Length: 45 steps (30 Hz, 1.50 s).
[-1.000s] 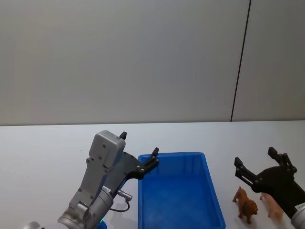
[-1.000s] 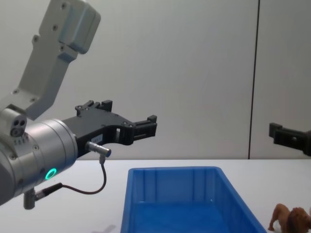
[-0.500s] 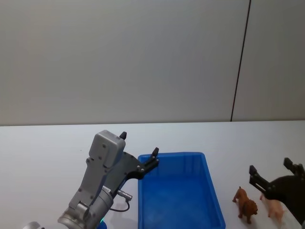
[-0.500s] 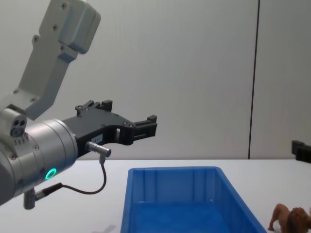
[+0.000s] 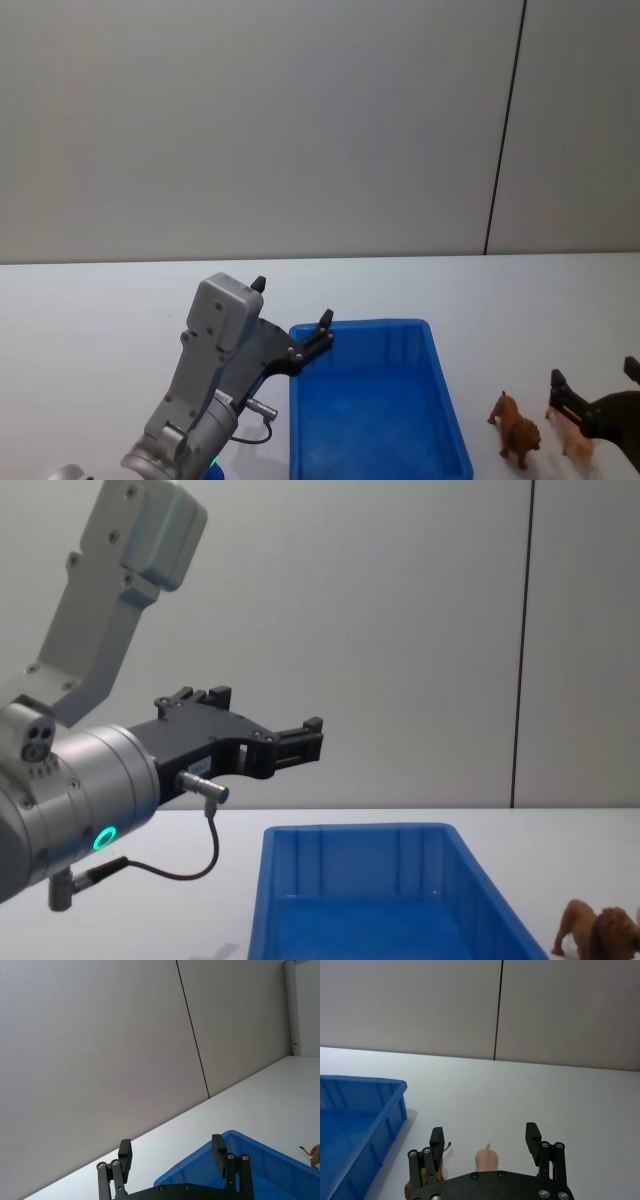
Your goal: Pick up the two dolls from the table and place them into the box.
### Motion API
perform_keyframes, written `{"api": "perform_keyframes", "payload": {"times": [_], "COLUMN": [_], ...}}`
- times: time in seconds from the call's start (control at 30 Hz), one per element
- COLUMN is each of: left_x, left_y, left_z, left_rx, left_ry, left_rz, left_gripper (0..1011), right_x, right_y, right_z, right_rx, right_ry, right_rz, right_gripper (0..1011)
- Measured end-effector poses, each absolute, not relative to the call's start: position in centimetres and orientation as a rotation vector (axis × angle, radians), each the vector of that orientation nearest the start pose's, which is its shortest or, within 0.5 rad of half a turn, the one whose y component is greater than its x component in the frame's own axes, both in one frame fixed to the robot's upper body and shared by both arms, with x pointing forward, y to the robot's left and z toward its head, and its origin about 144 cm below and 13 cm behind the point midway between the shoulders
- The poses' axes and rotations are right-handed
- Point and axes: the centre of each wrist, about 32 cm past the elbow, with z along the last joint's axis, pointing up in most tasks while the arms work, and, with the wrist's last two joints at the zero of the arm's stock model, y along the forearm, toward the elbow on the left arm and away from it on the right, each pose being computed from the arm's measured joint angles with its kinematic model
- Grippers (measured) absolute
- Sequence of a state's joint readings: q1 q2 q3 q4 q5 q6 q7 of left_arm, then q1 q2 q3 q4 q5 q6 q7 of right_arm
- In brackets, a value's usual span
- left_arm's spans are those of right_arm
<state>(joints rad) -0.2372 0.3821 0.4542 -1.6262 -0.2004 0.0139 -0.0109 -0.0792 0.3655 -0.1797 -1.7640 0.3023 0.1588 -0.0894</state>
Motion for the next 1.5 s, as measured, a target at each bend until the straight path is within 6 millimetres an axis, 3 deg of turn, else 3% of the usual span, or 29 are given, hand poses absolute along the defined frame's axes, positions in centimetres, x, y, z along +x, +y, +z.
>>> {"api": "perform_keyframes", "payload": {"times": [1.17, 1.37, 1.5], "left_x": [49.2, 49.2, 49.2], "left_y": [19.8, 19.8, 19.8], "left_z": [120.4, 120.4, 120.4], "left_rx": [0.061, 0.061, 0.061], "left_ry": [-0.268, -0.268, -0.268], "left_rz": [1.124, 1.124, 1.124], "left_gripper": [1001, 1001, 1001], "right_x": [43.5, 43.4, 43.4], "right_y": [-27.0, -27.0, -27.1], "right_z": [111.9, 111.4, 111.1], "right_rx": [-0.249, -0.26, -0.266], "right_ry": [0.128, 0.141, 0.145], "right_rz": [-1.382, -1.377, -1.375], "right_gripper": [1001, 903, 782]}}
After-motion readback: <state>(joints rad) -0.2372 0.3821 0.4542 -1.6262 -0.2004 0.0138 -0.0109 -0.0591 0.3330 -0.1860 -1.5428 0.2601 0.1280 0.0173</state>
